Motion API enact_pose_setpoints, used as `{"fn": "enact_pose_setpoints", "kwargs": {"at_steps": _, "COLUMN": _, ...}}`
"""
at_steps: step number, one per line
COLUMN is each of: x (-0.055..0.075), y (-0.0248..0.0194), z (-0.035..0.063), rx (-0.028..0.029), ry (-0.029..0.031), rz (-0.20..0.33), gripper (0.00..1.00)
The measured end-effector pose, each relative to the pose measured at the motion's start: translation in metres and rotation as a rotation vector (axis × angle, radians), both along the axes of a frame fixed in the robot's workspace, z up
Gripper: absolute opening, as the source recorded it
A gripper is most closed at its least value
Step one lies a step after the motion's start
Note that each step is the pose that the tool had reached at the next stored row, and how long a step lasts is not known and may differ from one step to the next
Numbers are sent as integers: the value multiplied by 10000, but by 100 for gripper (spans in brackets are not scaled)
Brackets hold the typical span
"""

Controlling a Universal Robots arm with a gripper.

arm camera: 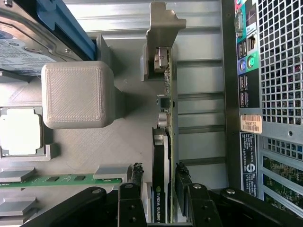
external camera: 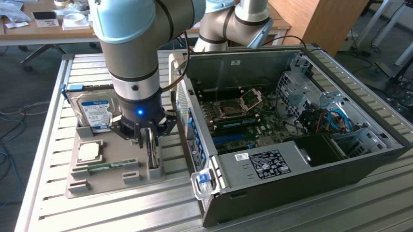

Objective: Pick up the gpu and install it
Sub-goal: 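Pick up the gpu and move the gpu toward the slot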

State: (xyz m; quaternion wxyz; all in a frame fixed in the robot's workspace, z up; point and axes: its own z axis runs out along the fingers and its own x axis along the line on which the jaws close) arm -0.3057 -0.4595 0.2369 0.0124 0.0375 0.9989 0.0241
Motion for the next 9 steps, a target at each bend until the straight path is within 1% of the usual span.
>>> {"fn": "enact_pose_setpoints", "kwargs": {"at_steps": 6, "x": 4, "y": 1, "z": -10, "rx": 1, "ry": -1, "rz": 0, "gripper": 42}}
{"fn": "enact_pose_setpoints", "kwargs": {"at_steps": 9, "x": 5, "y": 25, "z": -16, "rx": 9, "ry": -2, "rz": 2, "gripper": 42}}
